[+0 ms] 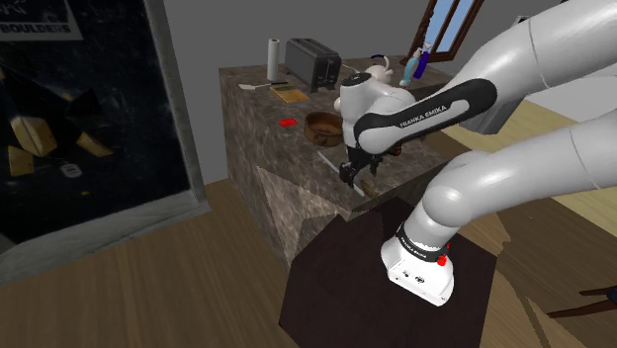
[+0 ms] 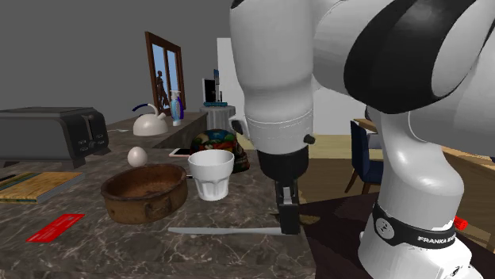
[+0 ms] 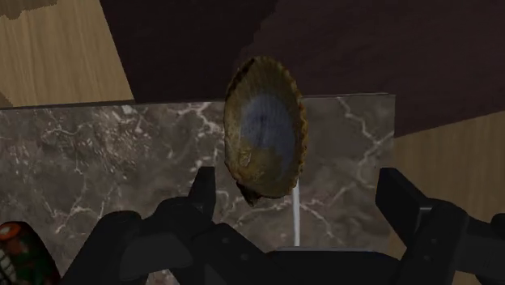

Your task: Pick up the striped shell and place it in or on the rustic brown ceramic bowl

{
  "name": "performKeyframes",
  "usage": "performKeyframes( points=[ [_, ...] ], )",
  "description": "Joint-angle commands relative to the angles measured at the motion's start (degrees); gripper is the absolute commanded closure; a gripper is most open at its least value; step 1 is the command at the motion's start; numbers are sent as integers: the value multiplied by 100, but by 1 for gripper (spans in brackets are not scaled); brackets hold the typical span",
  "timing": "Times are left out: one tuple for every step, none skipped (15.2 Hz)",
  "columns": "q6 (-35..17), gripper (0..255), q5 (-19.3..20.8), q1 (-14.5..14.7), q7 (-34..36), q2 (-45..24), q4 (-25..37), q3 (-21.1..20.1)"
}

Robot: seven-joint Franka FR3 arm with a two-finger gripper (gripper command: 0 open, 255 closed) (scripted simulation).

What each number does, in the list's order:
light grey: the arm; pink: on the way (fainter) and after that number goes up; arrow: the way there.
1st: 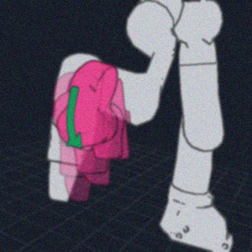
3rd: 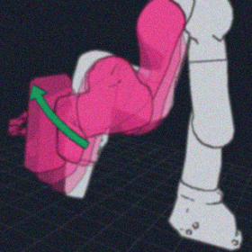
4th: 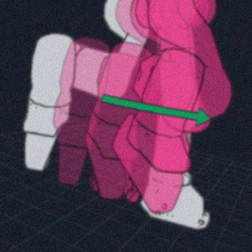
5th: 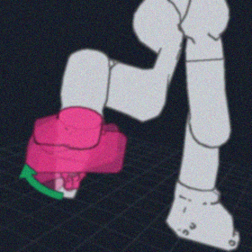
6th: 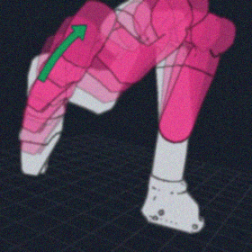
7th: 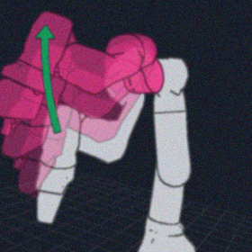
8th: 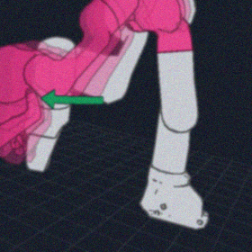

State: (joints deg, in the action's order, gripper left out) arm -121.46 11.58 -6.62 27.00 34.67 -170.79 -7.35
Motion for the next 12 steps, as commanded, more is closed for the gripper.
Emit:
performKeyframes(
  points=[
    [57, 0, 197, -17, 1378, -219, -23, -827],
    [-48, 0, 241, -50, 1398, -270, -76, -821],
    [-155, 0, 287, -87, 1419, -324, -127, -817],
    [-265, 0, 335, -128, 1441, -382, -176, -815],
    [-376, 0, 387, -172, 1465, -443, -223, -814],
    [-489, 0, 442, -220, 1491, -508, -269, -814],
    [-604, 0, 502, -270, 1520, -577, -312, -815],
    [-671, 0, 539, -301, 1538, -619, -336, -816],
    [-671, 0, 539, -301, 1538, -619, -336, -816],
    [-671, 0, 539, -301, 1538, -619, -336, -816],
    [-671, 0, 539, -301, 1538, -619, -336, -816],
    [-671, 0, 539, -301, 1538, -619, -336, -816]
  ],
)
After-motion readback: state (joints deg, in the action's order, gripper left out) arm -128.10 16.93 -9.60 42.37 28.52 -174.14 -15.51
